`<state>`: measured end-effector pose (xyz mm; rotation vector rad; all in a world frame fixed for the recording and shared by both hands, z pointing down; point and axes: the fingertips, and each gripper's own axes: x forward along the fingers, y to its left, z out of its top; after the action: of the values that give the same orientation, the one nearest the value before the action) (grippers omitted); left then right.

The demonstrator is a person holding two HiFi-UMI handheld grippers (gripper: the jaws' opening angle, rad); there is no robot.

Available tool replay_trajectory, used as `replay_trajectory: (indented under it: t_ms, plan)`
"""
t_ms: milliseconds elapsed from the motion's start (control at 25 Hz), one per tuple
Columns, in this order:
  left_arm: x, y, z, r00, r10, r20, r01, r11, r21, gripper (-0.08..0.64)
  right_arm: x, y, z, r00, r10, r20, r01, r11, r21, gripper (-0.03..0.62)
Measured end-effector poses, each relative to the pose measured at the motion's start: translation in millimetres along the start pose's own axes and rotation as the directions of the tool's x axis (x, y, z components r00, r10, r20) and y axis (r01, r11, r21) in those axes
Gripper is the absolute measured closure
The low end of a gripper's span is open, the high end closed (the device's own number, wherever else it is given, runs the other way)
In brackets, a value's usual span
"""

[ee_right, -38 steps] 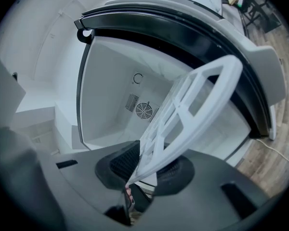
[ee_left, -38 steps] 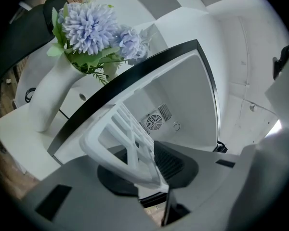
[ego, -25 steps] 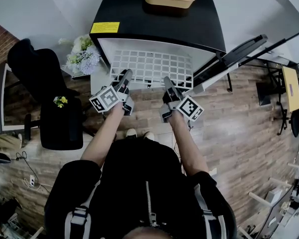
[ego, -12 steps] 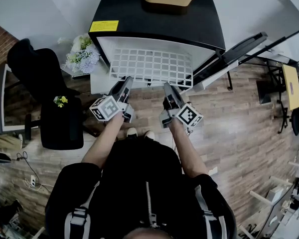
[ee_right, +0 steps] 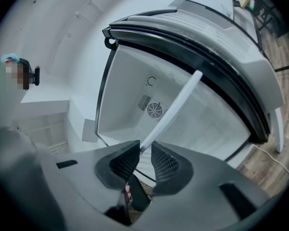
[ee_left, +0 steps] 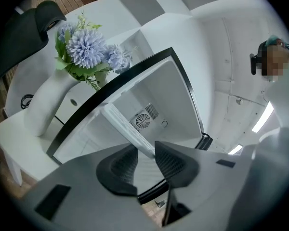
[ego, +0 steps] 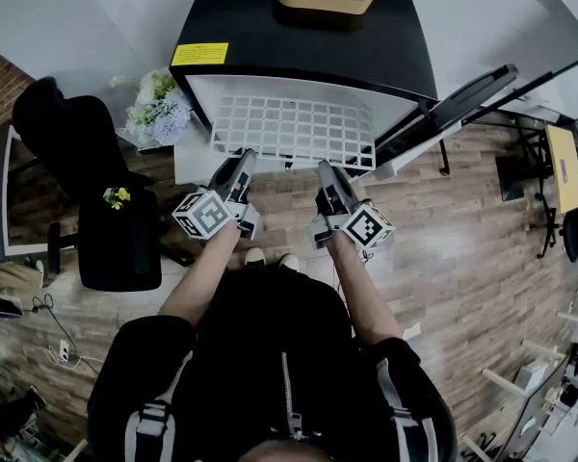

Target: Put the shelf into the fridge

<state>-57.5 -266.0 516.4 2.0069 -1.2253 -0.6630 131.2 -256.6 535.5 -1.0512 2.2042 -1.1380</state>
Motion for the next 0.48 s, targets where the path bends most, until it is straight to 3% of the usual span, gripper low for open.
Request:
replay_trajectory:
  t_ms: [280, 480]
  plan:
    - [0.8, 4.0, -2.6, 1.000, 0.011, -0.001, -0.011, 1.000, -0.001, 0.434, 2.0, 1.2, 2.2, 0.999, -0.038, -0.003, 0.038, 0.999, -0.018, 0.509]
    - [29.4, 10.1, 10.3, 0.999, 0.032, -0.012, -0.032, 0.999, -0.001, 0.434, 25.2, -9.1, 18.4, 0.997, -0.077, -0.007, 0.077, 0.997, 0.007, 0.509]
